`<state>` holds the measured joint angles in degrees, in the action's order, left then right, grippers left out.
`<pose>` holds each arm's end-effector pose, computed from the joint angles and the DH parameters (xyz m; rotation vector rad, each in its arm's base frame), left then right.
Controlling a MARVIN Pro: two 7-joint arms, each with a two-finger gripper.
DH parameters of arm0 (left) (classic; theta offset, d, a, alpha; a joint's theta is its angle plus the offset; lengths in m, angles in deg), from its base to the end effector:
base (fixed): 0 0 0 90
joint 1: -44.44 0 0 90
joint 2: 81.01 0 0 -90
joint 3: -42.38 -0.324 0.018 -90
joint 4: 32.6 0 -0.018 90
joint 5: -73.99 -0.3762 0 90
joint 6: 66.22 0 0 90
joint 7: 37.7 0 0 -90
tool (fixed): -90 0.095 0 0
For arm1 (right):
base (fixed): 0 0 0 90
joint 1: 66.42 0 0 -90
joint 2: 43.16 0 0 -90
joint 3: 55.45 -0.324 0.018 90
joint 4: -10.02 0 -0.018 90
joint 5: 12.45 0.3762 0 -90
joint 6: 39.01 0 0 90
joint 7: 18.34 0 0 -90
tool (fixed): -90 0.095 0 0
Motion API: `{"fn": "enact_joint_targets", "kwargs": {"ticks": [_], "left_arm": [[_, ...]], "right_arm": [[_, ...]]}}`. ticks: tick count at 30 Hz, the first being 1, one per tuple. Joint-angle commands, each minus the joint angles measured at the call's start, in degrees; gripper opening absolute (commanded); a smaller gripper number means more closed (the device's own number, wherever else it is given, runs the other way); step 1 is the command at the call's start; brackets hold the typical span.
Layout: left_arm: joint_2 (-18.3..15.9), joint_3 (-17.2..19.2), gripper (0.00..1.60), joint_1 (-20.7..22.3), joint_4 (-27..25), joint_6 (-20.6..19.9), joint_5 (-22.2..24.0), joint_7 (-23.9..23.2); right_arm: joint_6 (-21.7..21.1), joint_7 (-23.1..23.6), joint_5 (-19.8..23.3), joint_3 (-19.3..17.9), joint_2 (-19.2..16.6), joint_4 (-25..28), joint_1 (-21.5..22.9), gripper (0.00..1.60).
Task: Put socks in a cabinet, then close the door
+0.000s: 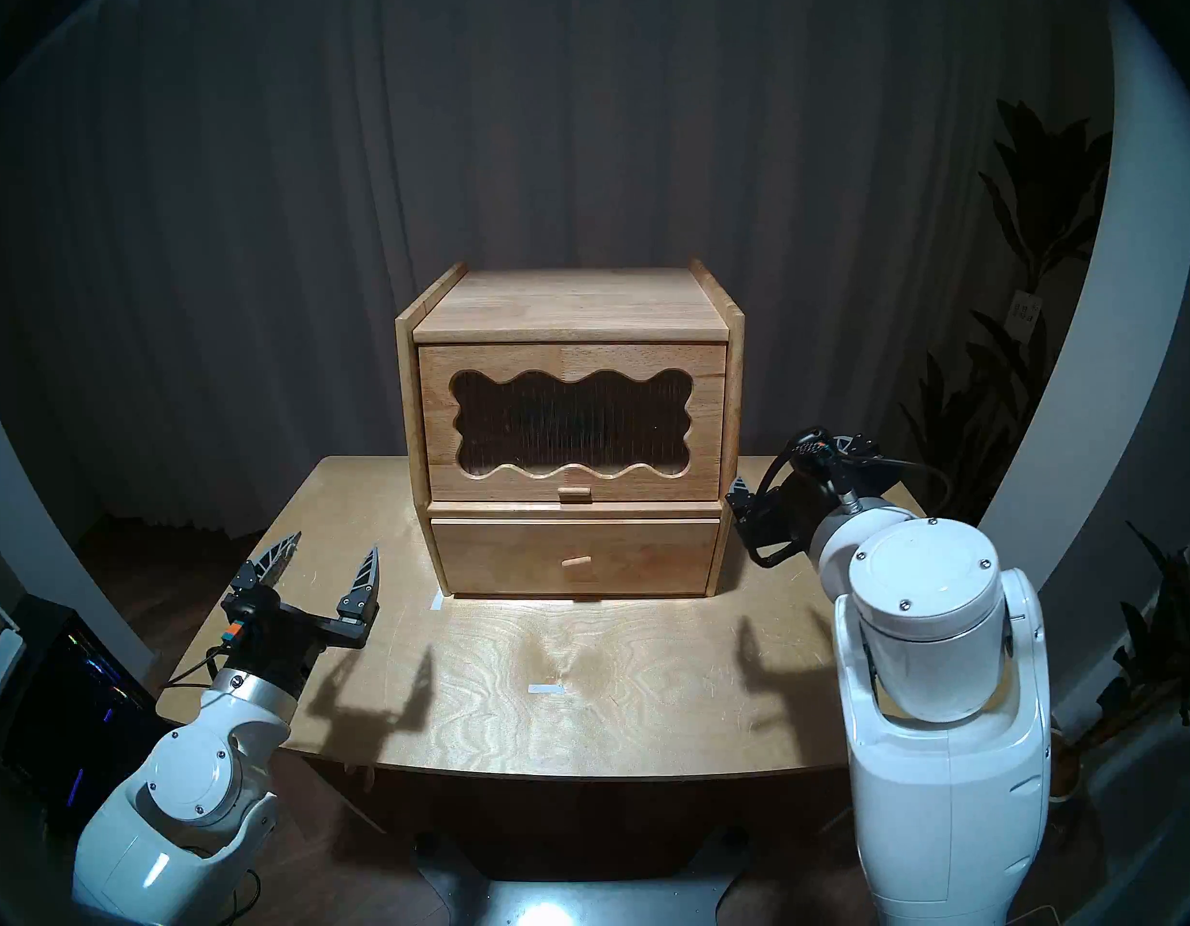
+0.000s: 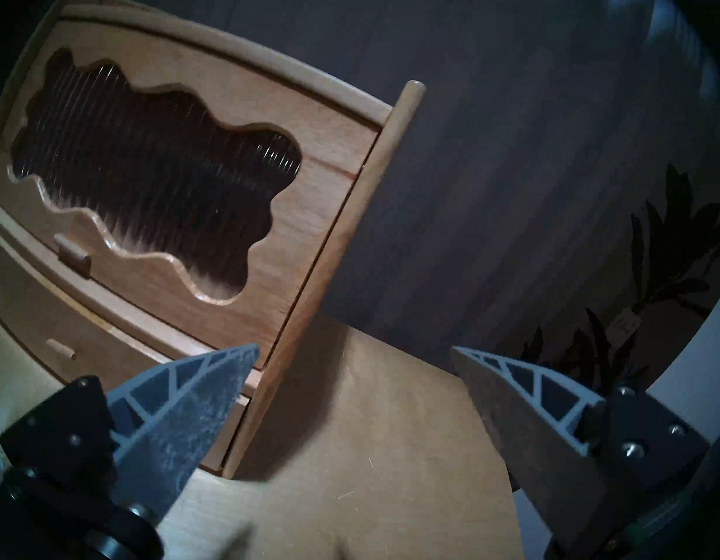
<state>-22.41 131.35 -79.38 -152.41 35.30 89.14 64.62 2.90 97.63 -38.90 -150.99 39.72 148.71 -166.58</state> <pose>0.3133 0.0646 -0.2985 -2.0663 0.2695 -2.2938 0.3575 -0.0345 -0.1214 2.2429 0.4682 1.7384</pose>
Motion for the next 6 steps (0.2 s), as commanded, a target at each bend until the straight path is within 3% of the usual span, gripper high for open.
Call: {"fn": "enact_joint_targets", "kwargs": {"ticks": [1,6], "left_arm": [[0.01,0.06,1.6,0.46,-0.91,0.31,0.0,-0.05],[0.02,0.05,1.6,0.49,-0.93,0.32,-0.03,-0.05]], "right_arm": [[1.13,1.1,6.33,-4.77,5.19,0.17,3.62,1.6],[1.64,2.11,11.15,-8.97,7.62,-2.08,4.67,1.6]]}}
